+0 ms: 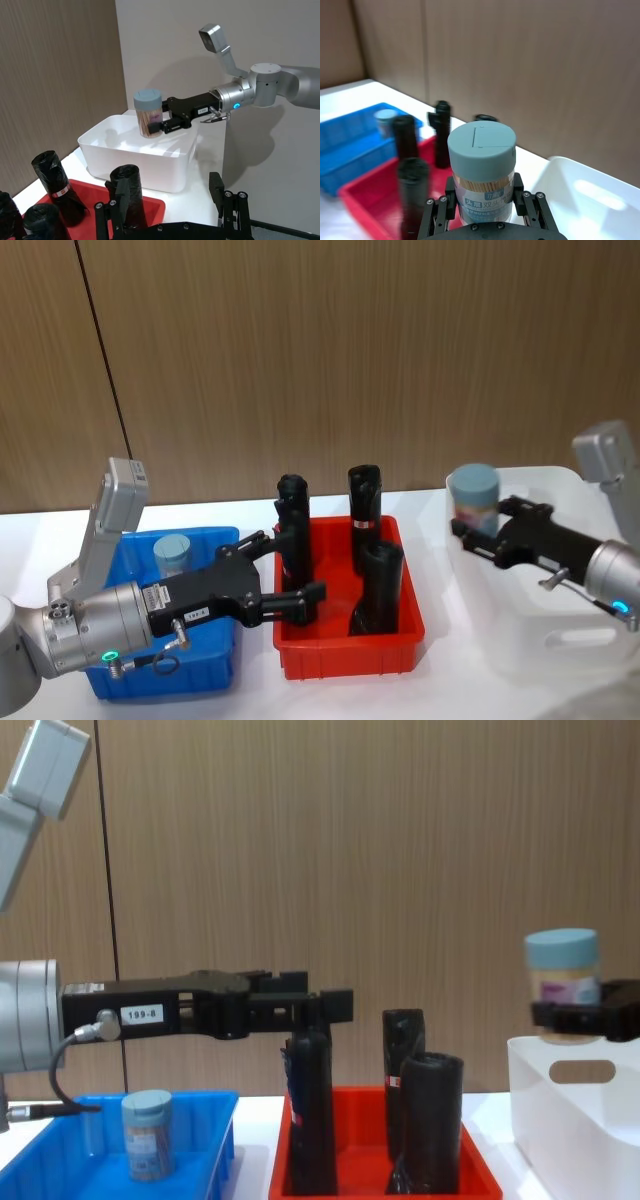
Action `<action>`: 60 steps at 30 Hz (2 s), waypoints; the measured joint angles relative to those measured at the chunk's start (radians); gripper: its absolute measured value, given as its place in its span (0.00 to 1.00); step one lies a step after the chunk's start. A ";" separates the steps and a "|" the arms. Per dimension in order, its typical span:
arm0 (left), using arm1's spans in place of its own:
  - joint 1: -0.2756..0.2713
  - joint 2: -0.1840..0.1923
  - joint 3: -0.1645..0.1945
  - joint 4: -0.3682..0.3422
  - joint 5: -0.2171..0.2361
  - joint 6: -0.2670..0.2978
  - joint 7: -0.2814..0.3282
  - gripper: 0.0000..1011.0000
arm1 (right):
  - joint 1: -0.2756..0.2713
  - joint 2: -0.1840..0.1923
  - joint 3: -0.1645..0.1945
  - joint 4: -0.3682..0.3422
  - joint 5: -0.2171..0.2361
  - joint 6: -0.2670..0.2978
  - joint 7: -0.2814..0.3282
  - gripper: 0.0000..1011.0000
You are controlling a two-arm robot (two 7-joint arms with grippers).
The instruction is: Pick the cotton swabs from the blue box and place them into the white box.
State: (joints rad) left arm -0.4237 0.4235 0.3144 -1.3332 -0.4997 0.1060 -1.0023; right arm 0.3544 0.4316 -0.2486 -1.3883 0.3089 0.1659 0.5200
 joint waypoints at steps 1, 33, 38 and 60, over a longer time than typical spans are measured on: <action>0.000 0.000 0.000 0.000 0.000 0.000 0.000 0.99 | 0.000 0.000 0.000 0.000 0.000 0.000 0.000 0.63; 0.000 0.000 0.000 0.000 0.000 0.000 0.000 0.99 | 0.136 -0.002 0.034 0.322 -0.061 0.013 -0.063 0.84; 0.000 0.000 0.000 0.000 0.000 0.000 0.000 0.99 | 0.136 -0.001 0.033 0.323 -0.061 0.015 -0.061 0.99; 0.030 -0.006 0.022 -0.046 0.046 -0.014 0.155 0.99 | 0.023 -0.022 0.031 0.165 -0.052 -0.016 -0.147 0.99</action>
State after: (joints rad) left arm -0.3940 0.4173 0.3360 -1.3793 -0.4533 0.0916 -0.8477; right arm 0.3769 0.4097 -0.2172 -1.2230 0.2573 0.1498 0.3727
